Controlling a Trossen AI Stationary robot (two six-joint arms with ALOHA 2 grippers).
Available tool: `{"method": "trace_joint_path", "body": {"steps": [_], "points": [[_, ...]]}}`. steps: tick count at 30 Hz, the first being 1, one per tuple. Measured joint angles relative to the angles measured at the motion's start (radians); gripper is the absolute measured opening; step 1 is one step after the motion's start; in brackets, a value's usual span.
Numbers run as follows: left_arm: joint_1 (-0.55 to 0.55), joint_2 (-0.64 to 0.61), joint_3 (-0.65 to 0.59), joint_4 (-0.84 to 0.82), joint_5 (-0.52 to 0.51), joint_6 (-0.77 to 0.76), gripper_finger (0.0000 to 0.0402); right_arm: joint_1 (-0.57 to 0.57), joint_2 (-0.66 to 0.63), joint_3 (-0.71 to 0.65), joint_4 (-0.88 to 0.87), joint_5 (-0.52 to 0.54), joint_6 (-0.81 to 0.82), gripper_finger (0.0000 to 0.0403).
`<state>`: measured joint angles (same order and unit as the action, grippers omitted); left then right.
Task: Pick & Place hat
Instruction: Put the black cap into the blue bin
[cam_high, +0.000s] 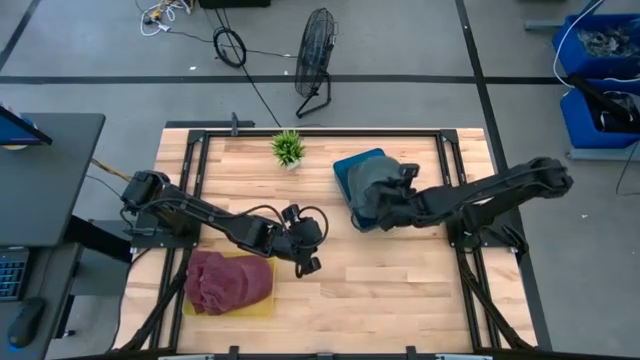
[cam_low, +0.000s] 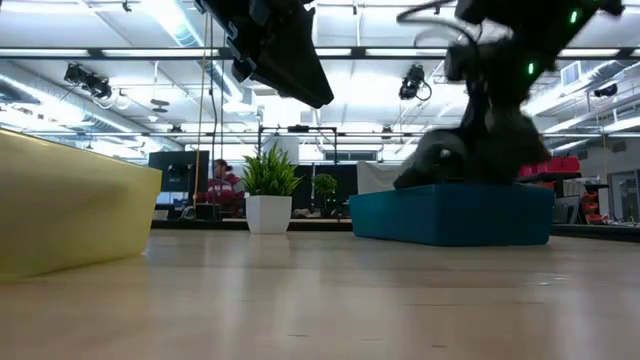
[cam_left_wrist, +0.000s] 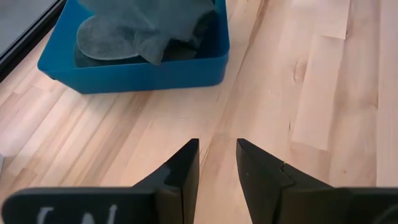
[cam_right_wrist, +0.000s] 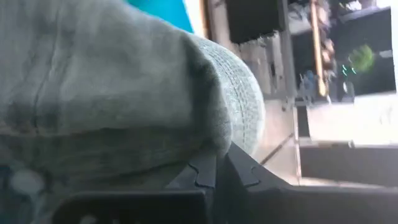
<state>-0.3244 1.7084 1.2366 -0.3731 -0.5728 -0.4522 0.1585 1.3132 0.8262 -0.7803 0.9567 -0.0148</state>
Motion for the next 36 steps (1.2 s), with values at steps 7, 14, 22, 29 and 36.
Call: {"method": "trace_joint_path", "body": {"steps": [7,14,22,29,36], "points": [[0.001,0.000,0.000,0.000,0.000,0.000,0.0111,-0.066,-0.002,-0.239,0.501,-0.284,-0.352,0.0006],[0.003,0.000,0.000,0.002,0.000,0.023,0.0111,-0.122,-0.004,-0.345,0.683,-0.308,-0.387,0.0016],[0.045,0.000,0.000,0.002,0.000,0.029,0.0110,-0.126,-0.002,-0.237,0.616,-0.285,-0.371,0.0054],[0.082,0.001,0.000,0.003,0.000,0.026,0.0110,-0.125,-0.003,-0.103,0.417,-0.287,-0.344,0.0106],[0.103,0.001,0.000,0.078,0.000,0.027,0.0110,-0.124,-0.003,0.022,0.217,-0.323,-0.218,0.0152]]}}
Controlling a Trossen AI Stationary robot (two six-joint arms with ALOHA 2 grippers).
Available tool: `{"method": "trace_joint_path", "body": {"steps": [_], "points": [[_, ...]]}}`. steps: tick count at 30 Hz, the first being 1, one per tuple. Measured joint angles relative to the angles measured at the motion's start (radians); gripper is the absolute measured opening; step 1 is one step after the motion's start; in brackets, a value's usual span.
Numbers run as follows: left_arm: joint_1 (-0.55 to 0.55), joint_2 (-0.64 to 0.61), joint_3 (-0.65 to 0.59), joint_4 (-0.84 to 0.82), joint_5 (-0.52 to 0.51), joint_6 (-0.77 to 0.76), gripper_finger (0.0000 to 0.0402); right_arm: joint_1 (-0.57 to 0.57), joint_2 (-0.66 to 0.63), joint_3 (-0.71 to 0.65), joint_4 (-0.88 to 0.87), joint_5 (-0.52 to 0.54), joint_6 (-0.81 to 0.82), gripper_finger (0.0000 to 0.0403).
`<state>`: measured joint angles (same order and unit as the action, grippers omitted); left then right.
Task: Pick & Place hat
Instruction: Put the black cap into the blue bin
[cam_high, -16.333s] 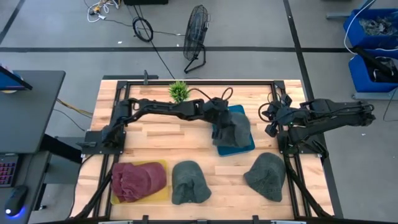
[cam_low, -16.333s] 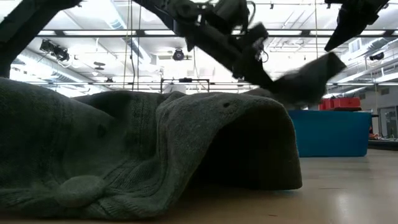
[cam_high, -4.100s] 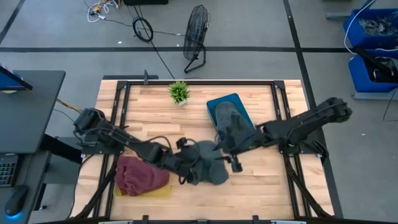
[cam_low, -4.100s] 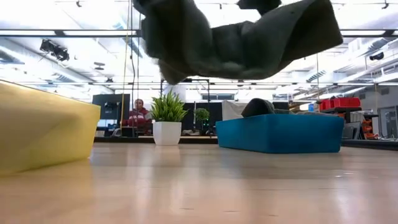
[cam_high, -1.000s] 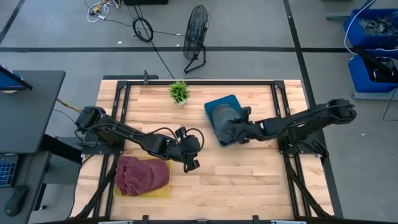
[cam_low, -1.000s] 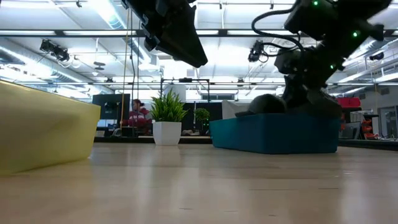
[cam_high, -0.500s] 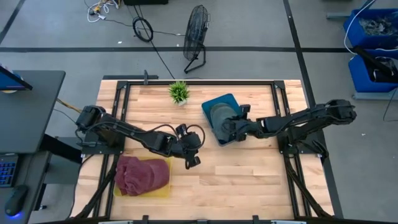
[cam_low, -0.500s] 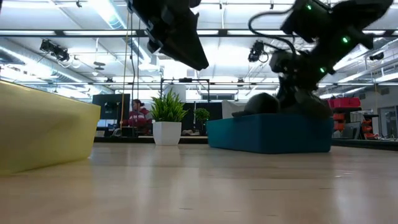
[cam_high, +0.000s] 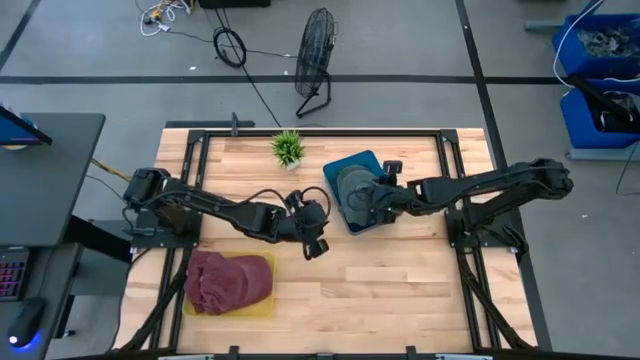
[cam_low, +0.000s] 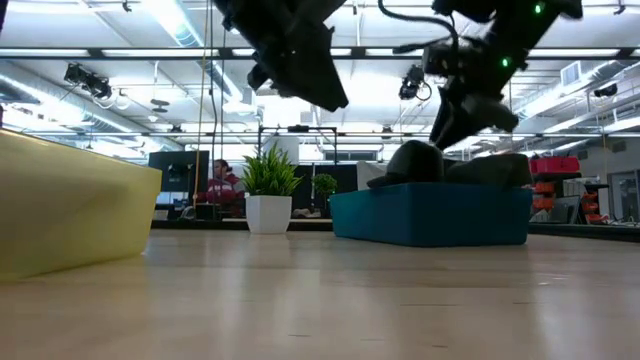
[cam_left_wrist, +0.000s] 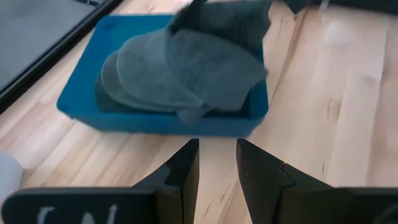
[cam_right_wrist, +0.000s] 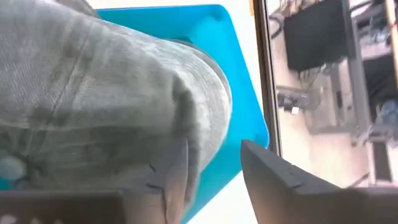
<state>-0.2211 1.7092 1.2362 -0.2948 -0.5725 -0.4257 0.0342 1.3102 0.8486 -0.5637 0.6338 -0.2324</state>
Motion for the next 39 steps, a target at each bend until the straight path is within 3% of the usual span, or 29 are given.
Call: {"method": "trace_joint_path", "body": {"steps": [8,14,17,20,26,32,36,39], "points": [[0.047,0.084,0.000,0.197,0.047,-0.006,0.0084,0.039,-0.002,0.163,-0.314,0.001,0.415,0.0150],[0.078,0.219,0.000,0.373,0.056,0.025,0.0010,0.079,-0.002,0.095,-0.416,-0.061,0.718,0.0058],[0.096,0.262,0.000,0.461,0.058,0.007,0.0007,0.105,-0.002,0.007,-0.326,-0.073,0.813,0.0010],[0.117,0.290,0.002,0.482,0.065,-0.033,0.0006,0.115,0.000,-0.111,-0.117,-0.103,0.838,0.0013],[0.176,0.348,0.005,0.495,0.216,-0.131,0.0006,0.090,0.031,-0.299,0.301,-0.147,0.803,0.0004],[0.241,0.359,0.005,0.526,0.236,-0.192,0.0005,0.045,0.051,-0.311,0.329,-0.113,0.825,0.0002],[0.283,0.359,0.022,0.528,0.325,-0.192,0.0005,-0.012,0.052,-0.312,0.333,-0.092,0.815,0.0002],[0.292,0.359,0.026,0.524,0.377,-0.184,0.0005,-0.043,0.052,-0.312,0.330,-0.135,0.812,0.0002]]}}
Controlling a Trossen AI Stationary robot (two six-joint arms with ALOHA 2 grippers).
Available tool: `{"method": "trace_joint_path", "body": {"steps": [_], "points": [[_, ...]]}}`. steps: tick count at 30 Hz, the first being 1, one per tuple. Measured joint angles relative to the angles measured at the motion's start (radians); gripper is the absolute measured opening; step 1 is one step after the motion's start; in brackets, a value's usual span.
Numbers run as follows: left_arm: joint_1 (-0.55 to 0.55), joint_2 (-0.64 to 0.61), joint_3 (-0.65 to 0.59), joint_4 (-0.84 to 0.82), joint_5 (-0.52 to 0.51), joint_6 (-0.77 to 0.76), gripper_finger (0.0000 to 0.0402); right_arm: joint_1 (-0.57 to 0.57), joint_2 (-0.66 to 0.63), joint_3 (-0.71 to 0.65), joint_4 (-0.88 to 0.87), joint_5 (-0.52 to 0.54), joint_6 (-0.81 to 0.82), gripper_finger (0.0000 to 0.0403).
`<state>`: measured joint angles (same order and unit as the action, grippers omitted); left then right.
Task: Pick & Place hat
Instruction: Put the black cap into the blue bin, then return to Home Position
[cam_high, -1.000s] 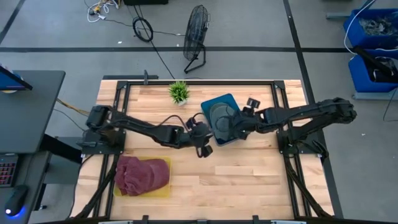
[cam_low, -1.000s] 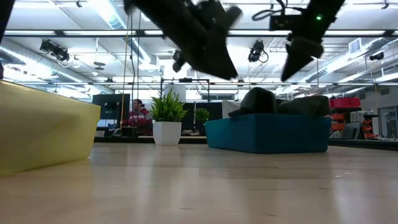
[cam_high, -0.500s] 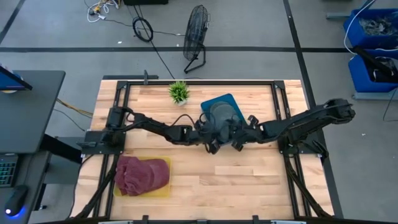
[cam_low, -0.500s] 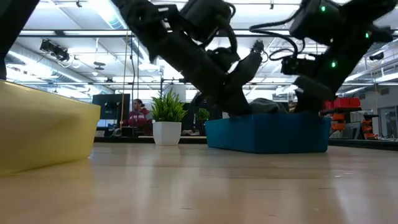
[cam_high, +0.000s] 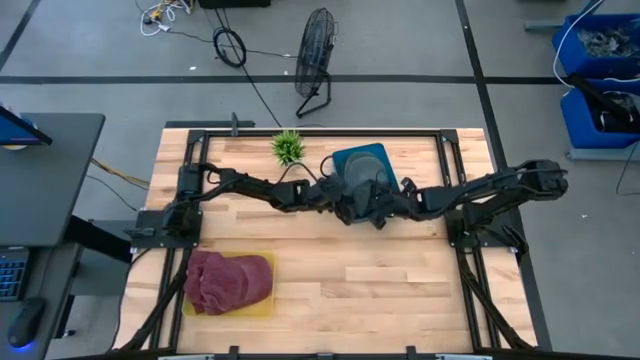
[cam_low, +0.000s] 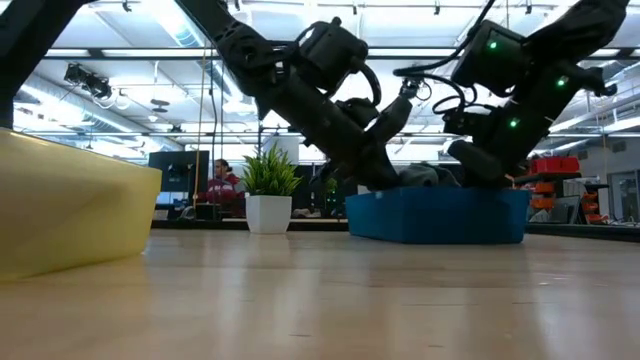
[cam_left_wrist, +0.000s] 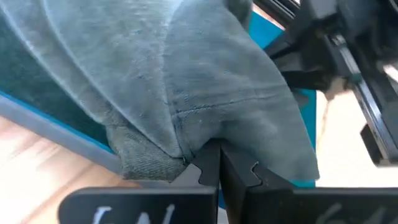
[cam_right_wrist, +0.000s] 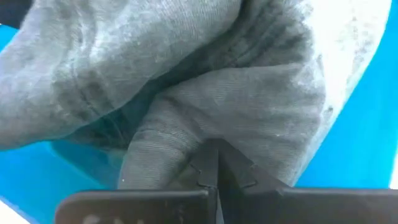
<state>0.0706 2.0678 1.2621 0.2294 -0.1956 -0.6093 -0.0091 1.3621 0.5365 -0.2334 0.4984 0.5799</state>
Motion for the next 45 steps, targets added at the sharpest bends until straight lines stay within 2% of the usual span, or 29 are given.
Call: {"method": "trace_joint_path", "body": {"steps": [4,8,11,14,17,21,26,31,39,42,45], "points": [[-0.018,-0.014,0.000,-0.012,0.016,0.097,0.0005,0.001,-0.012,0.012,-0.035,-0.062,-0.046,0.0002],[-0.039,-0.101,-0.001,-0.028,-0.029,0.152,0.0005,0.004,-0.041,0.079,-0.202,-0.073,-0.043,0.0005],[-0.051,-0.188,0.002,-0.107,-0.048,0.207,0.0005,0.004,-0.062,0.144,-0.340,-0.069,-0.041,0.0005],[-0.085,-0.280,0.000,-0.242,-0.132,0.263,0.0005,0.004,-0.077,0.210,-0.462,-0.070,-0.040,0.0004],[-0.138,-0.394,0.000,-0.396,-0.265,0.306,0.0005,0.012,-0.090,0.273,-0.562,-0.065,-0.039,0.0006],[-0.219,-0.534,0.000,-0.626,-0.411,0.293,0.0005,0.046,-0.122,0.359,-0.655,-0.064,-0.039,0.0011],[-0.360,-0.704,0.000,-0.882,-0.579,0.177,0.0006,0.130,-0.211,0.467,-0.728,-0.028,-0.039,0.0011],[-0.534,-0.819,0.001,-1.166,-0.769,-0.023,0.0006,0.293,-0.361,0.516,-0.734,0.163,-0.039,0.0006],[-0.794,-0.930,-0.009,-1.638,-0.888,-0.471,0.0008,0.575,-0.578,0.431,-0.700,0.319,-0.039,0.0010],[-0.851,-0.992,-0.104,-1.573,-0.856,-0.501,0.0006,0.639,-0.625,0.369,-0.643,0.362,-0.069,0.0009],[-0.881,-1.076,-0.272,-1.333,-0.773,-0.414,0.0004,0.685,-0.660,0.299,-0.564,0.316,-0.170,0.0008]]}}
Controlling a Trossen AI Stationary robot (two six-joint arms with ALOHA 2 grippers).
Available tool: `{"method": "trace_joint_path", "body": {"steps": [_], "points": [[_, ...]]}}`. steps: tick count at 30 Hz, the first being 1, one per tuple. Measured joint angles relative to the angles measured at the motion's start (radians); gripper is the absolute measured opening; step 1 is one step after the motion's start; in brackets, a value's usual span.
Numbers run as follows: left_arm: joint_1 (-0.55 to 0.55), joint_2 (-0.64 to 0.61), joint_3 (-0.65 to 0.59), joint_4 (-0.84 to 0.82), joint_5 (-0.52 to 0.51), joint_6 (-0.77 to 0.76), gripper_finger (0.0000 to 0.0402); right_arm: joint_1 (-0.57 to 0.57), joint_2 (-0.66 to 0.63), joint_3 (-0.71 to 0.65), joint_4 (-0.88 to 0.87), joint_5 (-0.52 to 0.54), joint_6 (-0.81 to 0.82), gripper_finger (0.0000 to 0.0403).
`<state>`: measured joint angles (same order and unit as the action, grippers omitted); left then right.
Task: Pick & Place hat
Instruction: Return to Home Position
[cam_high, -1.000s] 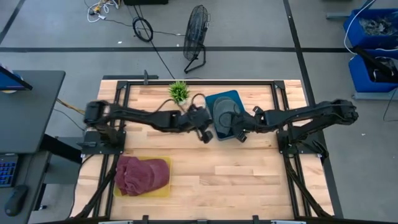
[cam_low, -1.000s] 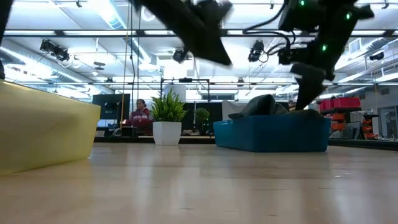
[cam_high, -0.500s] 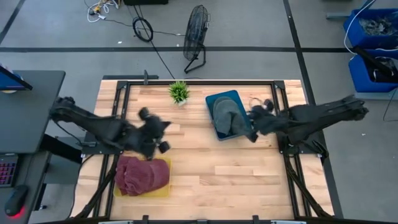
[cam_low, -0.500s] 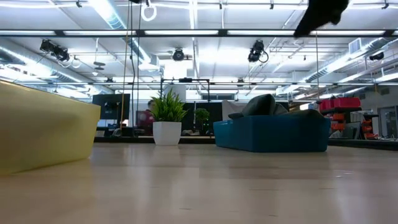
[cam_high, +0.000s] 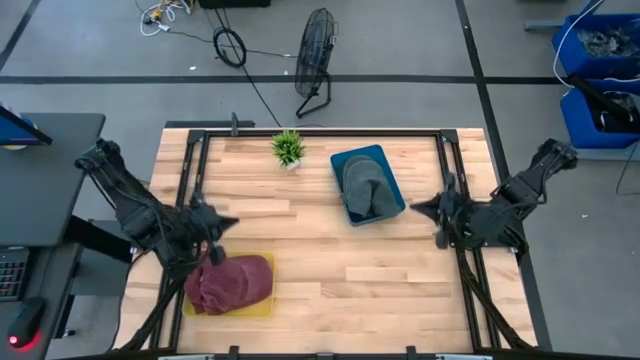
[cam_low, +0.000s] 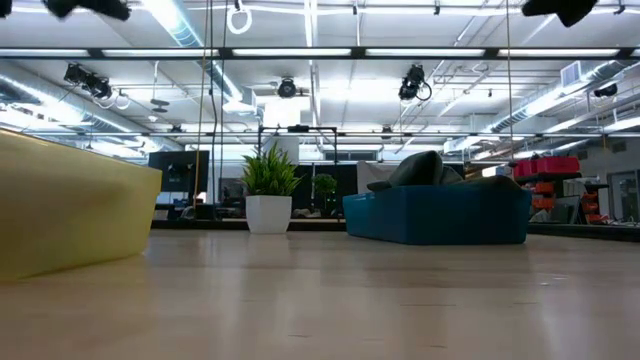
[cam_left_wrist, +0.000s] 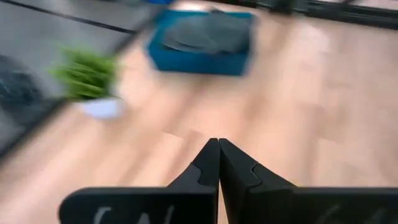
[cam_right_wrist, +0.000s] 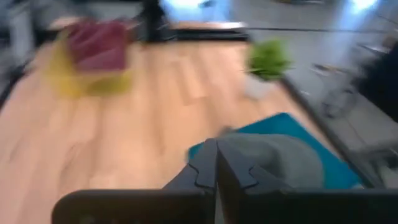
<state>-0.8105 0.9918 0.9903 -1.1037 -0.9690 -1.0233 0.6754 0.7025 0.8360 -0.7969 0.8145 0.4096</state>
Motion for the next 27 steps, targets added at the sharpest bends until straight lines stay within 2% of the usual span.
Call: {"method": "trace_joint_path", "body": {"steps": [2,5,9,11,15,17,22,24,27], "points": [[0.006,-0.066,-0.124,0.219,0.062,0.112,0.0005,0.020,-0.015,-0.043,0.075,-0.103,-0.079,0.0008],[0.078,-0.155,-0.292,0.567,0.178,0.332,0.0006,0.028,-0.049,-0.098,0.215,-0.282,-0.223,0.0008],[0.253,-0.266,-0.458,0.891,0.378,0.589,0.0006,0.026,-0.135,-0.140,0.354,-0.375,-0.401,0.0008],[0.358,-0.313,-0.509,0.942,0.465,0.688,0.0006,0.026,-0.189,-0.153,0.359,-0.376,-0.432,0.0008],[0.544,-0.452,-0.575,0.946,0.483,0.757,0.0006,0.026,-0.325,-0.206,0.361,-0.350,-0.408,0.0008],[0.608,-0.533,-0.604,0.947,0.533,0.779,0.0006,0.026,-0.410,-0.258,0.382,-0.345,-0.401,0.0008],[0.699,-0.706,-0.699,1.077,0.700,0.880,0.0006,0.026,-0.621,-0.402,0.405,-0.264,-0.395,0.0008],[0.727,-0.769,-0.740,1.117,0.708,0.900,0.0006,0.026,-0.694,-0.439,0.419,-0.229,-0.376,0.0008],[0.761,-0.853,-0.796,1.119,0.708,0.898,0.0007,0.026,-0.702,-0.437,0.461,-0.210,-0.366,0.0008]]}}
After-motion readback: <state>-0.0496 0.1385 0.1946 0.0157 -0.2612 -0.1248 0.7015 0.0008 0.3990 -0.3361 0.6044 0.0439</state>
